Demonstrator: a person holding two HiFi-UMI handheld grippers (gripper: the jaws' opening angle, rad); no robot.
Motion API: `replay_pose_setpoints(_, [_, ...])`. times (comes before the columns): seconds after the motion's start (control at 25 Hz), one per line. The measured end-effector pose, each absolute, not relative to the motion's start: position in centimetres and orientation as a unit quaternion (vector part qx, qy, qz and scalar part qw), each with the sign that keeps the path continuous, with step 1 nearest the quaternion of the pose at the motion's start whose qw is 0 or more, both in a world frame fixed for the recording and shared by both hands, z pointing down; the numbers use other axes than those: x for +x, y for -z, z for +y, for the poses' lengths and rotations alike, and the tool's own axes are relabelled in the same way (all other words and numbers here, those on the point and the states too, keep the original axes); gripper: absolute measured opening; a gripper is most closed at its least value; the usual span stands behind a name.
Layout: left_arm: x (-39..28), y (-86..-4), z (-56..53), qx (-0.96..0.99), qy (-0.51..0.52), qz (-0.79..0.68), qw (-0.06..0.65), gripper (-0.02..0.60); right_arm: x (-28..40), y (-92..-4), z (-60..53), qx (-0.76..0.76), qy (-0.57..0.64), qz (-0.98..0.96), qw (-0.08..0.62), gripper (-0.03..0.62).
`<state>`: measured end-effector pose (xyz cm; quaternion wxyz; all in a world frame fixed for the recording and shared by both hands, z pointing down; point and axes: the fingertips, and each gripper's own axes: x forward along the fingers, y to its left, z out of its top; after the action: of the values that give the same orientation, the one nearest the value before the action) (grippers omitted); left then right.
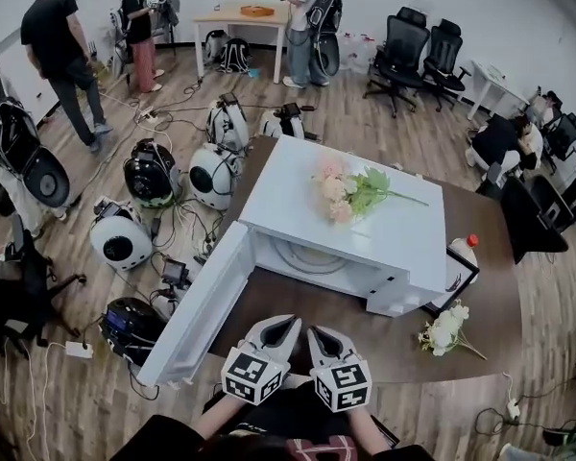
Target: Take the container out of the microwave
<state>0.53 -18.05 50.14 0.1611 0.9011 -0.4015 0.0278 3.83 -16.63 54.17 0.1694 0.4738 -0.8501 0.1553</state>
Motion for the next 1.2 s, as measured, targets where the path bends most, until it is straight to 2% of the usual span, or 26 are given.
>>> replay_pose_setpoints(0.44, [-1.6,-50.9,-20.2,0.89,-0.03,-0.417,0.18,0.009,4.0,-53.3,-20.0,0.502,-0.122,-0.835,0.189,0.037])
replay_pose_setpoints(0.6, [-1.7,-50.3,-20.9,0.881,-0.019,-0.435,0.186,0.009,3.8,-52.1,-22.4,0.493,-0.06,-0.84,0.218,0.137])
replay_pose_setpoints(0.76, [-1.4,-50.4,-21.2,0.88,-0.02,-0.437,0.187,0.009,3.9,-52.0,-25.0,0.479,-0.015,-0.838,0.261,0.172])
replay_pose_setpoints(1.2, [-2.3,-51.1,-21.8,0.87,-0.03,-0.452,0.196,0.009,4.3,-53.1,-31.0,0.469,0.076,-0.805,0.355,0.189])
